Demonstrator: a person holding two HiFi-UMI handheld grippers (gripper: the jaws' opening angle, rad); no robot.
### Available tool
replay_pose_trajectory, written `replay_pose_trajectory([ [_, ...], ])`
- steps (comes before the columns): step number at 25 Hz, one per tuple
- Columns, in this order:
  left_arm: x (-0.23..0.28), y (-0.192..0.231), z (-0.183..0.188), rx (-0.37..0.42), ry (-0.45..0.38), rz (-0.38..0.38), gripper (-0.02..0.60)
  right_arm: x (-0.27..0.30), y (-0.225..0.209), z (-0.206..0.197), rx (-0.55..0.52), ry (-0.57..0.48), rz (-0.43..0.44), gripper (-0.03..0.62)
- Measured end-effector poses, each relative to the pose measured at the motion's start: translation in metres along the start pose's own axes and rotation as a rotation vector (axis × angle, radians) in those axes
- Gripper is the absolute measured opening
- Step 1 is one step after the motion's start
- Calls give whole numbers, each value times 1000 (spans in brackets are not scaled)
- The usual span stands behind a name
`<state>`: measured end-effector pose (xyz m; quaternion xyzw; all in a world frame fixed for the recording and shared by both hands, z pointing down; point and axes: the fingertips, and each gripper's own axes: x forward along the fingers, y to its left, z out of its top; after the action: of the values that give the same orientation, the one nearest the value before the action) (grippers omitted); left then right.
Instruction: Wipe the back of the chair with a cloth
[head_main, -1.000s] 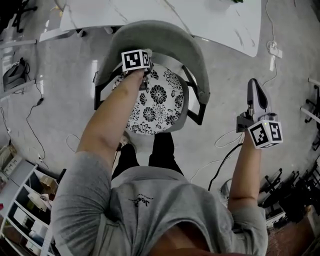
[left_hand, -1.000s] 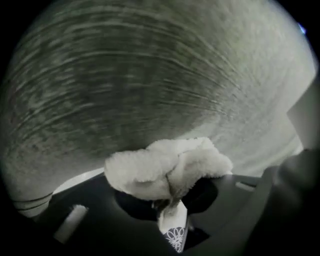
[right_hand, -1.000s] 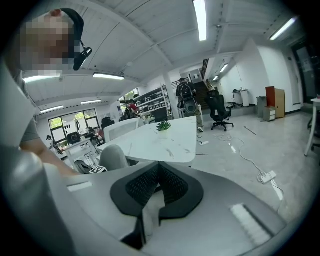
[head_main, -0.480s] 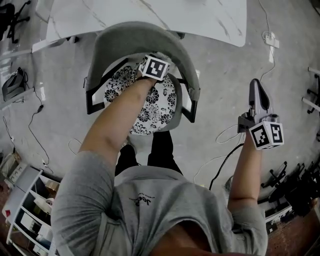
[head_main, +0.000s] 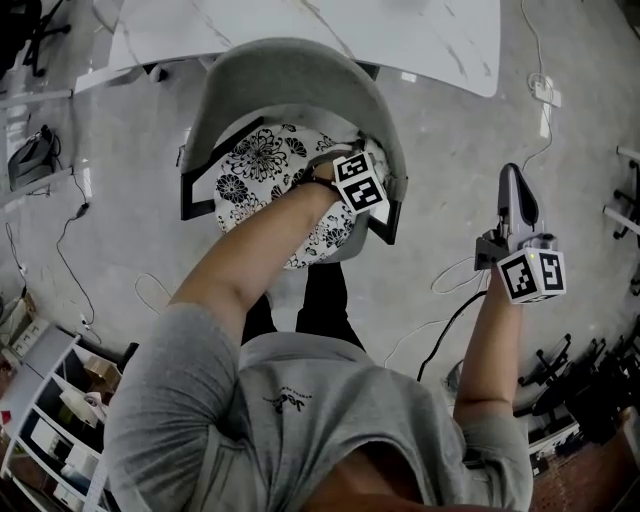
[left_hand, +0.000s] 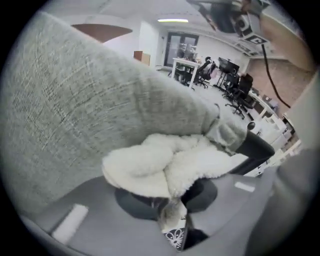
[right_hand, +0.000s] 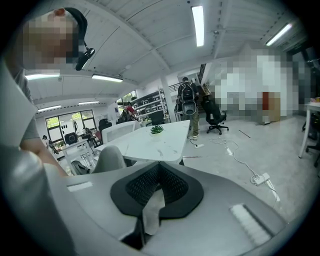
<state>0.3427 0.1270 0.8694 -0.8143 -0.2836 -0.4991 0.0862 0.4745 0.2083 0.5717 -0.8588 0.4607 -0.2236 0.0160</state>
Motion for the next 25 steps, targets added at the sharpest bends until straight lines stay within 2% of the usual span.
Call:
replay_pose_trajectory([
  [3,-7,-8,-4,-12,-32,-30,144,-3,12,7,-19,-11,9,5],
  [4,-12,-4,-8,-56,-52,-24,144,-4,17,9,-24,-15,12,5],
  [8,-49,16,-37,-337,-122,20,144,-15,35,18,-38,-7,3,3],
  [13,-117,35,-87,-532,-185,102,144,-24,63,30,-51,-47,21,5],
  [21,-253,24,-138,-685,-344,172,144,-31,152,54,-79,-55,91,5],
  [25,-335,14,-155,-726,-428,214,144,-36,208,77,-96,-53,147,5],
])
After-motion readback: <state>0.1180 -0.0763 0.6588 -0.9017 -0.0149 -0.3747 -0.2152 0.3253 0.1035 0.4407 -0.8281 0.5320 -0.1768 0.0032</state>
